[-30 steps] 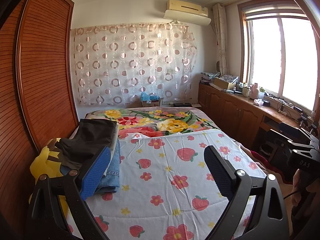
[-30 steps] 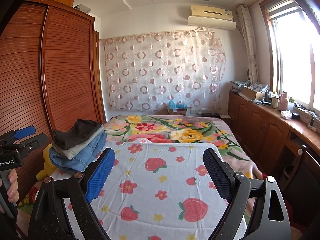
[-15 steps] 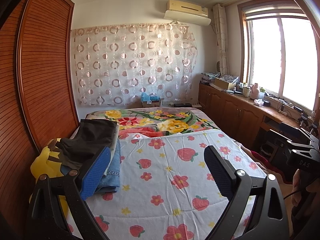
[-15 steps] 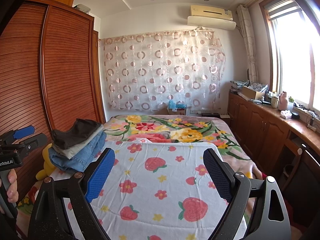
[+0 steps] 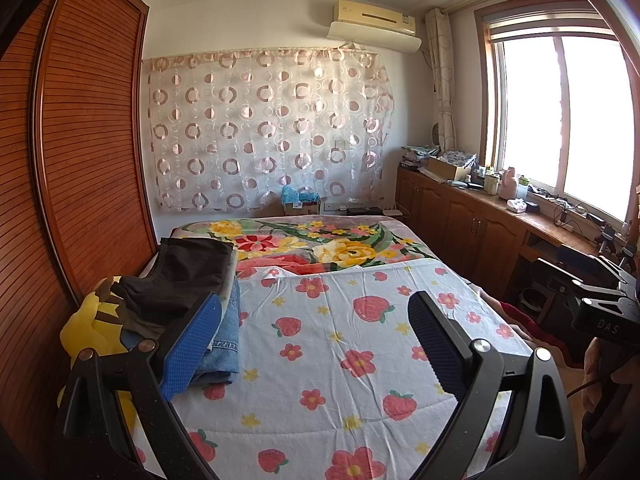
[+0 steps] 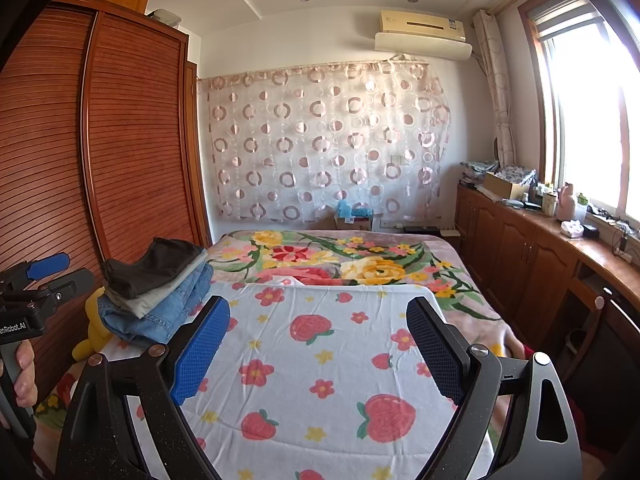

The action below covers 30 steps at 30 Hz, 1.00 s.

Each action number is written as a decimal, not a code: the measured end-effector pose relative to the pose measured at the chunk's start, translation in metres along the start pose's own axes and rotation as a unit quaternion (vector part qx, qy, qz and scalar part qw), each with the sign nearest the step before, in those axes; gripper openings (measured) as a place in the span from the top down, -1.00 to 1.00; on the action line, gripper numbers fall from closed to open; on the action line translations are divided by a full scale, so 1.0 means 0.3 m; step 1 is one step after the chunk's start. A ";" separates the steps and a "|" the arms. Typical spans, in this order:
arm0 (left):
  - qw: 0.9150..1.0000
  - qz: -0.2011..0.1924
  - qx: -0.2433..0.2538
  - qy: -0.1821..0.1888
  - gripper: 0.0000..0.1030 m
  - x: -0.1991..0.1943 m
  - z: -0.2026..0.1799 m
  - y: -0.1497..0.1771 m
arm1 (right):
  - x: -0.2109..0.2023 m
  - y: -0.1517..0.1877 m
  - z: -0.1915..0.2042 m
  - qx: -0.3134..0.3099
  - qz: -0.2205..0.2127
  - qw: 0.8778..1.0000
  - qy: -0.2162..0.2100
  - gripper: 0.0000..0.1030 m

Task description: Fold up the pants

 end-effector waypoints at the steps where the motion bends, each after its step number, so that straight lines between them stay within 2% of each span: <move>1: 1.000 0.000 0.000 0.000 -0.84 0.000 0.001 0.000 | 0.000 -0.001 0.000 0.000 0.000 1.000 0.000 -0.77; 30: 1.000 0.000 0.001 0.000 -0.84 0.000 -0.001 0.001 | -0.004 0.009 0.007 -0.001 -0.002 1.000 0.000 -0.77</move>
Point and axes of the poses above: each gripper's, at about its wrist camera, not at the fingertips, and x roughly the way its jaws point, z to its left, y to its underside, the point moved 2 cm from there along x, roughly the way its jaws point, and after that the axes turned 12 degrees about x, right-handed, at the moved point
